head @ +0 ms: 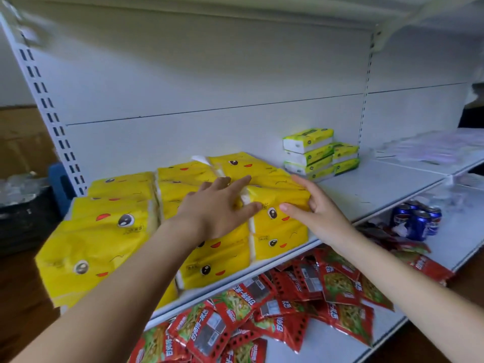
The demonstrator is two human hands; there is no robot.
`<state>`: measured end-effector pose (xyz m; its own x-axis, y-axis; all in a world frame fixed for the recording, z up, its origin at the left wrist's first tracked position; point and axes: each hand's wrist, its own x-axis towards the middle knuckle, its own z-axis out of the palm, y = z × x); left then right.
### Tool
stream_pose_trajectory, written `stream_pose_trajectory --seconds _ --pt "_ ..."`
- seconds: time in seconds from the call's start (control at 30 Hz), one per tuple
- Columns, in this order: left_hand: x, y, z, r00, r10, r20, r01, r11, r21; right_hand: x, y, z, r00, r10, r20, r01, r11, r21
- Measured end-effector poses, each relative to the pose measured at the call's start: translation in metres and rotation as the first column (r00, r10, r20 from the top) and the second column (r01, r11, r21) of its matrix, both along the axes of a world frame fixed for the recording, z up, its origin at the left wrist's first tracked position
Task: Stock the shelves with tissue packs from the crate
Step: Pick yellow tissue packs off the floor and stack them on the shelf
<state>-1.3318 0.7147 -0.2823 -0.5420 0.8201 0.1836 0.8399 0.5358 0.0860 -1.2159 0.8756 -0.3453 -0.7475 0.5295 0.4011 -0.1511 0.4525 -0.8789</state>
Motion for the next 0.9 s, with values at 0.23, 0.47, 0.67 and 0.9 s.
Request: stream_pose_trajectory --seconds 0.23,0.47,0.67,0.9 --pt "-0.004 -0.033 0.021 0.999 -0.034 0.040 0.023 0.971 0.239 0.006 -0.036 0.061 0.974 -0.107 -0.198 0.172 0.922 0.347" --pt "-0.045 -0.167 0.016 0.989 0.147 0.024 -0.136 0.820 0.556 -0.050 -0.184 0.067 0.911 0.360 -0.200 -0.199 0.810 0.552" --pt "-0.045 -0.311 -0.065 0.882 0.450 0.137 -0.427 0.642 0.637 -0.093 -0.340 -0.015 0.743 0.668 0.041 -0.628 0.674 0.390" --pt "-0.039 -0.417 -0.211 0.607 0.633 0.480 -0.795 0.477 0.375 -0.161 -0.405 -0.167 0.712 0.533 0.458 -0.668 0.715 0.207"
